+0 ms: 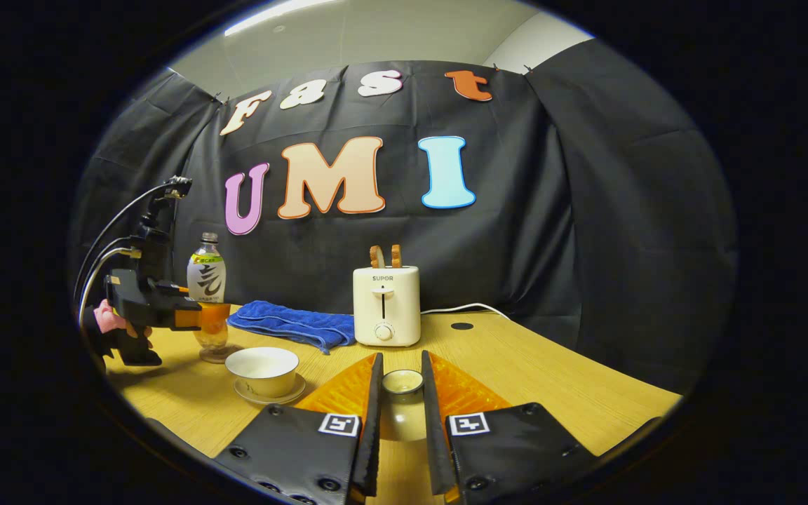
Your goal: Open the teacup lid with one hand, grasp the water bottle and pour water into the teacup with the other hand; after pouring, place the water bottle on the coaster and then close the teacup lid.
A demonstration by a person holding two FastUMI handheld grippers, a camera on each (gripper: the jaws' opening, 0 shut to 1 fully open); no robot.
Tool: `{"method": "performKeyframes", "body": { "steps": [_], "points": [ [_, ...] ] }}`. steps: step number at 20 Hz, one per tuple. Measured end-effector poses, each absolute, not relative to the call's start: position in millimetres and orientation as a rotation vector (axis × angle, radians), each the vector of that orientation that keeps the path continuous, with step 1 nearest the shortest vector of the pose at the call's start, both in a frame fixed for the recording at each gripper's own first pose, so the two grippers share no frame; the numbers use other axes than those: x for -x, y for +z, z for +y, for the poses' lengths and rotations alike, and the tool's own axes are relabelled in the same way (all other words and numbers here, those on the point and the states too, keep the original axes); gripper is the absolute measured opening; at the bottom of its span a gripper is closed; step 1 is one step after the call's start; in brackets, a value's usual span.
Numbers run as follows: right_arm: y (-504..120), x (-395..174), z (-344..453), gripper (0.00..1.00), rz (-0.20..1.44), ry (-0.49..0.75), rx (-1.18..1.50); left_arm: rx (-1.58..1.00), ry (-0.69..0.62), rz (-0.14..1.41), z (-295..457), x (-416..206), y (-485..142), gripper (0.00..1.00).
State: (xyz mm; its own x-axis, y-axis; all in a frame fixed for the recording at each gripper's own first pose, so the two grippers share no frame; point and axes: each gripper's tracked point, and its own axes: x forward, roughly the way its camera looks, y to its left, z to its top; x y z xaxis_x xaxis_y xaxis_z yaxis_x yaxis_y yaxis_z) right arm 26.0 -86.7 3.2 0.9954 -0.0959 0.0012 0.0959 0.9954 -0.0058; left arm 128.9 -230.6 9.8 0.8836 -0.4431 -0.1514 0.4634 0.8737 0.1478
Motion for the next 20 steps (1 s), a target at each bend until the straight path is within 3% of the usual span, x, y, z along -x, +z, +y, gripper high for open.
{"method": "performKeyframes", "body": {
  "steps": [13,17,19,20],
  "points": [
    [3,-26,-88,0.32,-0.002,-0.096,0.006,-0.070,-0.468,0.165,-234,-126,5,0.60],
    [3,-26,-88,0.32,-0.003,-0.097,0.006,-0.072,-0.456,0.176,-234,-127,1,0.70],
    [3,-26,-88,0.32,-0.003,-0.099,0.006,-0.069,-0.450,0.169,-231,-128,3,0.86],
    [3,-27,-88,0.32,-0.003,-0.099,0.006,-0.069,-0.450,0.168,-230,-126,3,0.89]
  ]
}}
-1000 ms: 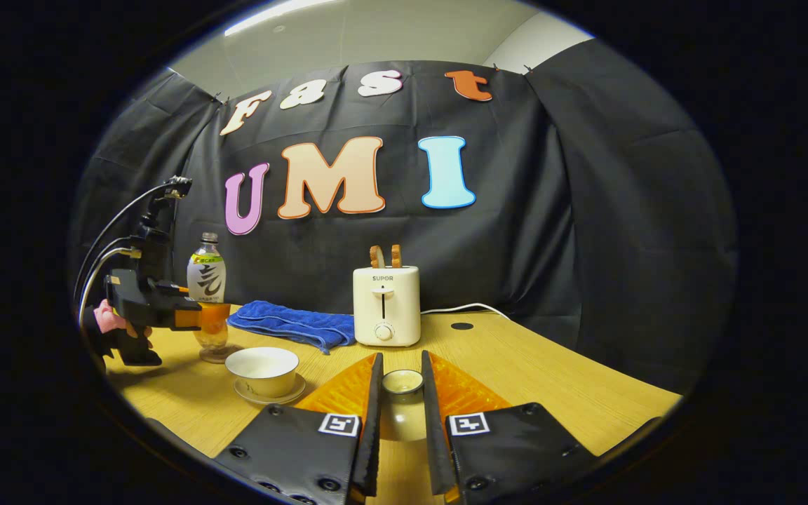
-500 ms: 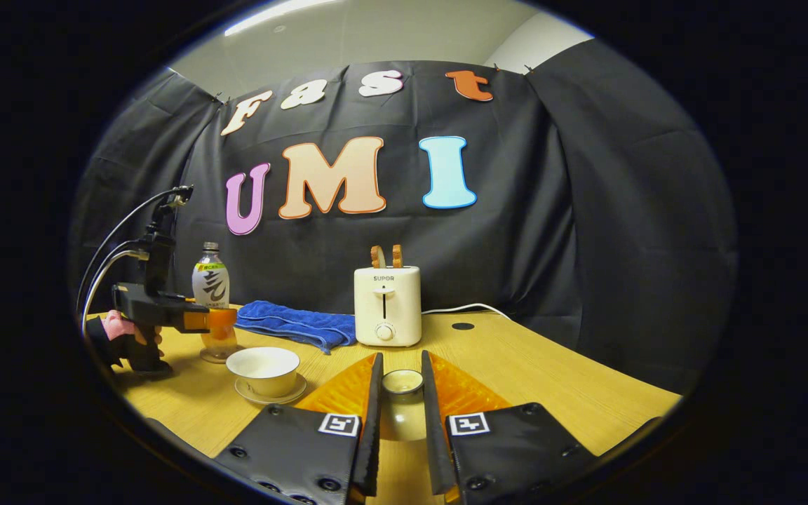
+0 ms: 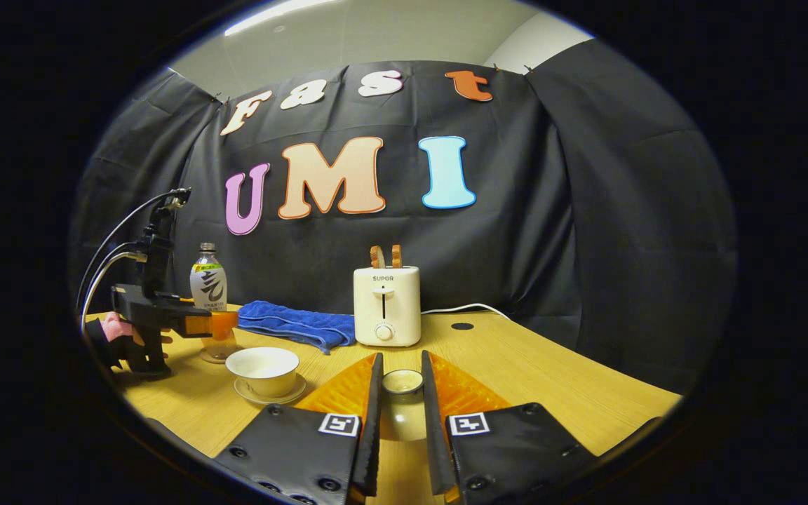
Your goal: Open the teacup lid with one hand, grasp the water bottle and pour water into the teacup with the other hand; after pouring, place the water bottle on the coaster and then close the teacup lid.
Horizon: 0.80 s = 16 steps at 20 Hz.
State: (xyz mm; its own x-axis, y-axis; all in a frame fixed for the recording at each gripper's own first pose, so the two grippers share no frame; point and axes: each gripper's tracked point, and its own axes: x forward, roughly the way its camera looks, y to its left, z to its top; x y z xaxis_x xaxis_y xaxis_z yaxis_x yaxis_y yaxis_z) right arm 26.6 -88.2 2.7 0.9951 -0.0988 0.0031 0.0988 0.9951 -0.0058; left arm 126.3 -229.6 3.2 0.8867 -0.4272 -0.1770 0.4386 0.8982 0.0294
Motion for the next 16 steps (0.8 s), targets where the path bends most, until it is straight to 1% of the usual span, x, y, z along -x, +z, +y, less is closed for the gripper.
{"method": "performKeyframes", "body": {
  "steps": [1,3,10,13,15,16],
  "points": [
    [3,-27,-88,0.32,-0.003,-0.099,0.006,-0.072,-0.449,0.173,-229,-125,3,0.94],
    [3,-26,-88,0.32,-0.002,-0.099,0.006,-0.066,-0.443,0.183,-225,-122,-1,0.96],
    [4,-28,-79,0.32,-0.004,-0.057,0.005,-0.059,-0.446,0.123,-214,-107,6,0.96],
    [3,-33,-70,0.32,-0.006,-0.034,0.003,-0.044,-0.442,0.047,-206,-91,20,0.96],
    [2,-37,-48,0.32,-0.001,0.029,0.001,-0.016,-0.458,-0.027,-203,-80,33,0.96],
    [1,-41,-38,0.32,0.002,0.056,0.001,-0.015,-0.465,-0.002,-202,-72,27,0.96]
  ]
}}
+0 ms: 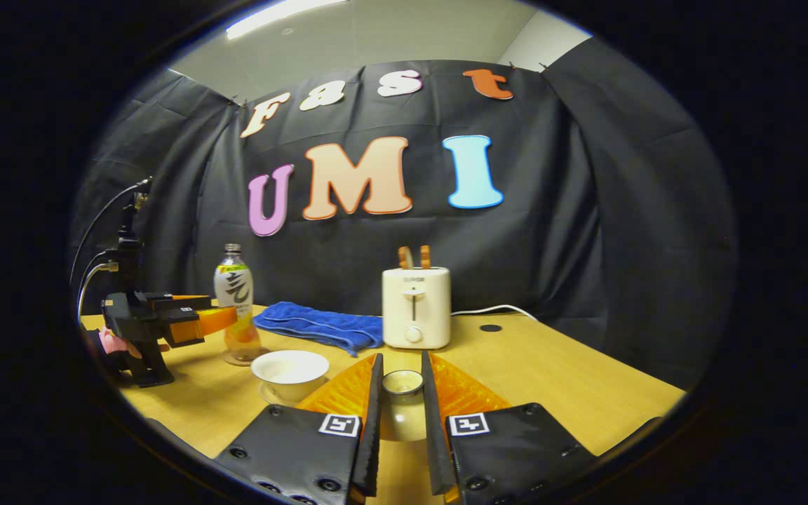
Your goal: Open the teacup lid with one hand, grasp the water bottle and pour water into the teacup with the other hand; after pouring, place the water bottle on the coaster and then close the teacup lid.
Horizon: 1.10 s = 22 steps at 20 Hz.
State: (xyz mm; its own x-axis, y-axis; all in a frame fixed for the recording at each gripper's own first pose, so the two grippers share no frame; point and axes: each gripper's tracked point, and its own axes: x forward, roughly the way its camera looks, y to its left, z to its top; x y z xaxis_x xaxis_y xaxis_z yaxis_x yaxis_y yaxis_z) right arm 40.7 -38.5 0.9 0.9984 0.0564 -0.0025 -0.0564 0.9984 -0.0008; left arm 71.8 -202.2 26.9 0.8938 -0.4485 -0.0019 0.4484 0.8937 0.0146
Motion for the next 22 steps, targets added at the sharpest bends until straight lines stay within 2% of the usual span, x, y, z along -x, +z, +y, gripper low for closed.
{"method": "performKeyframes", "body": {
  "steps": [8,16,22],
  "points": [
    [-2,-77,25,0.32,0.011,0.181,-0.005,0.015,-0.423,-0.007,-166,-49,28,0.96],
    [-7,-104,71,0.31,0.036,0.283,-0.007,0.014,-0.288,-0.007,-128,-39,27,0.96],
    [-20,-113,79,0.32,0.128,0.305,0.012,0.014,-0.303,-0.006,-131,-35,27,0.96]
  ]
}}
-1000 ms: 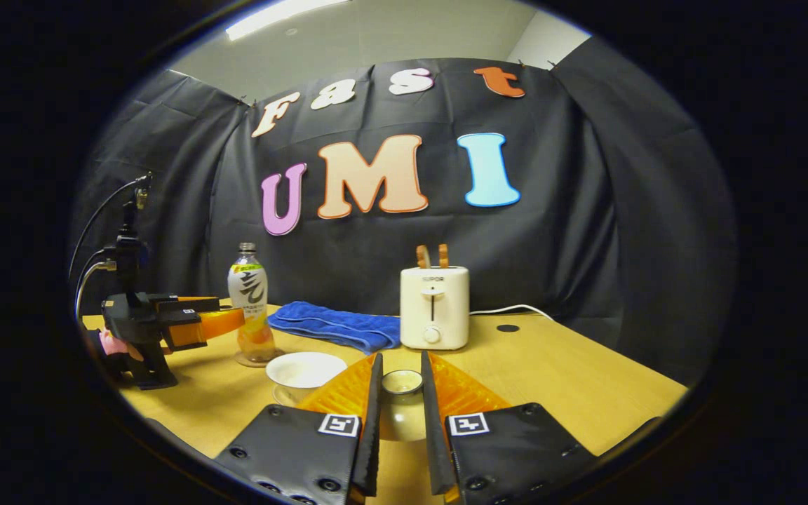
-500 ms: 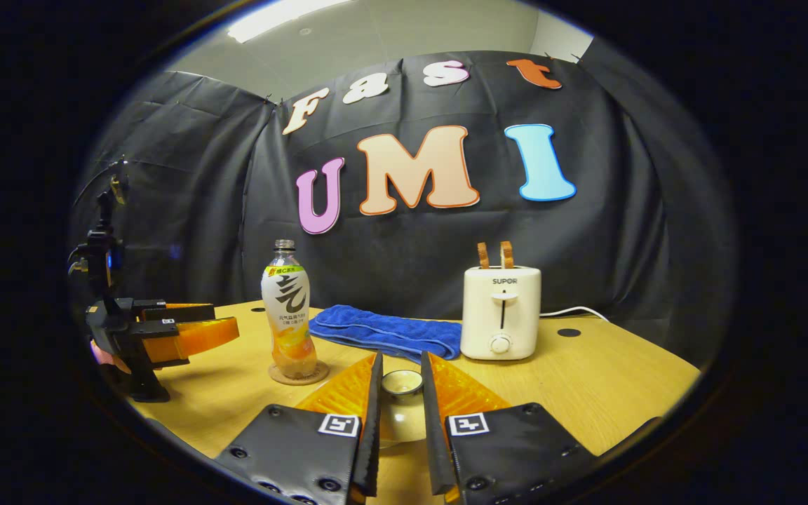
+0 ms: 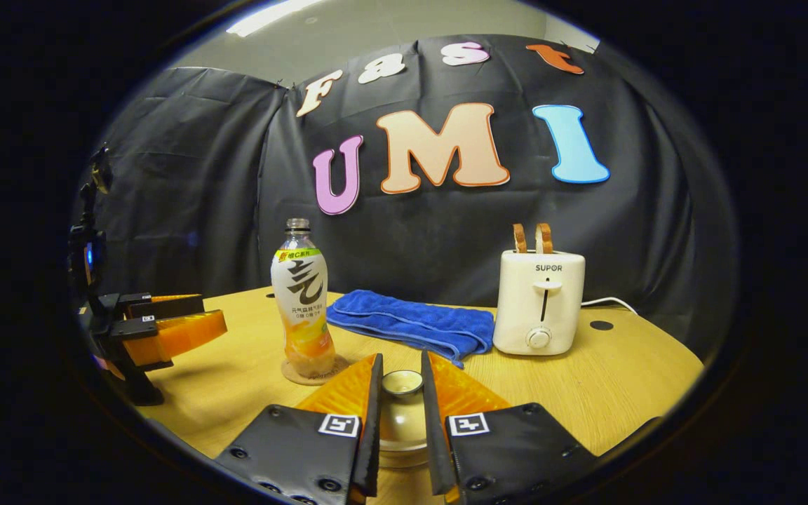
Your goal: Open the teacup lid with one hand, grasp the water bottle and pour water into the teacup with the other hand; after pouring, place the water bottle on the coaster and then close the teacup lid.
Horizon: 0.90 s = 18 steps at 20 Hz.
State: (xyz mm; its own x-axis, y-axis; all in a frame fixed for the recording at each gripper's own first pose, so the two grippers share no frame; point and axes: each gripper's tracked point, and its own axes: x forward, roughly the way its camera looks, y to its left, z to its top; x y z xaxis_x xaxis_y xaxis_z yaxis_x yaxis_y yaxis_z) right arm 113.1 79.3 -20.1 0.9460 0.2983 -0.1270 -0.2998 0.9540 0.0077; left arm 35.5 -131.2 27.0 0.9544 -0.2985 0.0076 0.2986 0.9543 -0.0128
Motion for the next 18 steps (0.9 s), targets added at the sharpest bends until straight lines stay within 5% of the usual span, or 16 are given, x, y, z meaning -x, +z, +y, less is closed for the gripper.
{"method": "performKeyframes", "body": {
  "steps": [10,15,16,18],
  "points": [
    [-29,-109,83,0.37,0.196,0.308,0.013,0.015,-0.310,-0.007,-130,-32,27,0.96],
    [-21,-98,85,0.84,0.153,0.331,0.014,0.015,-0.310,-0.007,-131,-32,28,0.96],
    [-16,-95,83,1.00,0.130,0.322,0.007,0.015,-0.310,-0.007,-131,-33,27,0.96],
    [-12,-89,77,0.99,0.096,0.306,-0.007,0.014,-0.306,-0.007,-129,-32,27,0.96]
  ]
}}
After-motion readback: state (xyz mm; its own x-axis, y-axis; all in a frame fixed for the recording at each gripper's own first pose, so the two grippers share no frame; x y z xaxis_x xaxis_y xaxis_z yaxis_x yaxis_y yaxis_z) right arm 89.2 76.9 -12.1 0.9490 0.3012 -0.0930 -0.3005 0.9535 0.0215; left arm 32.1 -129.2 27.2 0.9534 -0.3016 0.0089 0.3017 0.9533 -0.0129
